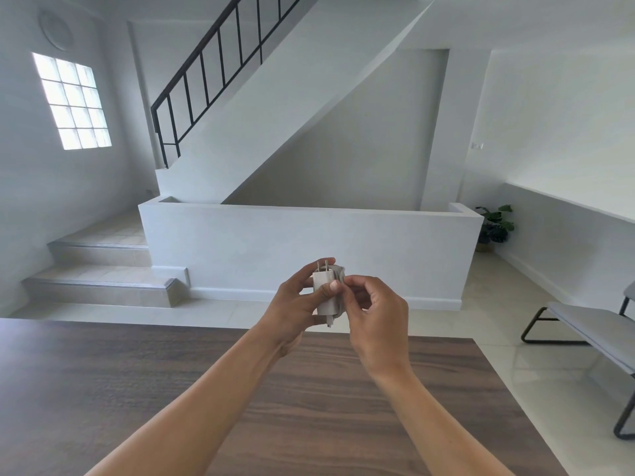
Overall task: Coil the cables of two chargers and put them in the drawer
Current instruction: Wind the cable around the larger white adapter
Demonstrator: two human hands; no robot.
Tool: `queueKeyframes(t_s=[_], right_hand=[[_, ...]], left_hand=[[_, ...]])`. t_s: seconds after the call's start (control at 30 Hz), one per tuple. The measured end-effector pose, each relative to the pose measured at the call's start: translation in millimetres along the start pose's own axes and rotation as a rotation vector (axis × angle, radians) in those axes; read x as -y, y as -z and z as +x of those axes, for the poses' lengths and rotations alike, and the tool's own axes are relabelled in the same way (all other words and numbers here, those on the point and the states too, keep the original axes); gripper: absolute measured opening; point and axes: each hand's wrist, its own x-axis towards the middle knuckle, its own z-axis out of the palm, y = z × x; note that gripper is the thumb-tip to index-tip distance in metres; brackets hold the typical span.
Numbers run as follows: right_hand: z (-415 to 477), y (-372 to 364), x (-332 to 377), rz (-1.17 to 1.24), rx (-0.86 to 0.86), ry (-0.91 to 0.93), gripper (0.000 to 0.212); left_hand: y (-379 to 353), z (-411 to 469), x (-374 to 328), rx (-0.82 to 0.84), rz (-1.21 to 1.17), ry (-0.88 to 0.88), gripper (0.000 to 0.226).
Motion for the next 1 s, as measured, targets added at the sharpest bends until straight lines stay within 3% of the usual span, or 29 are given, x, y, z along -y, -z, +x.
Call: queueKeyframes(t_s=[0.33,0.63,1.0], right_hand=[[0,-9,-12,-0.027,-0.005,0.152,0.005],[-2,-15,-14,0.091,0.063,0.112,0.011],[-2,-15,-11,0.125,0.151,-0.108,0.015]], left_hand=[[5,2,3,0.049,-0.075,0.077,0.049],[10,2,-2,0.098,-0.135,0.096,0.048],[20,4,-1,0.094,-0.130,0.139,0.032]])
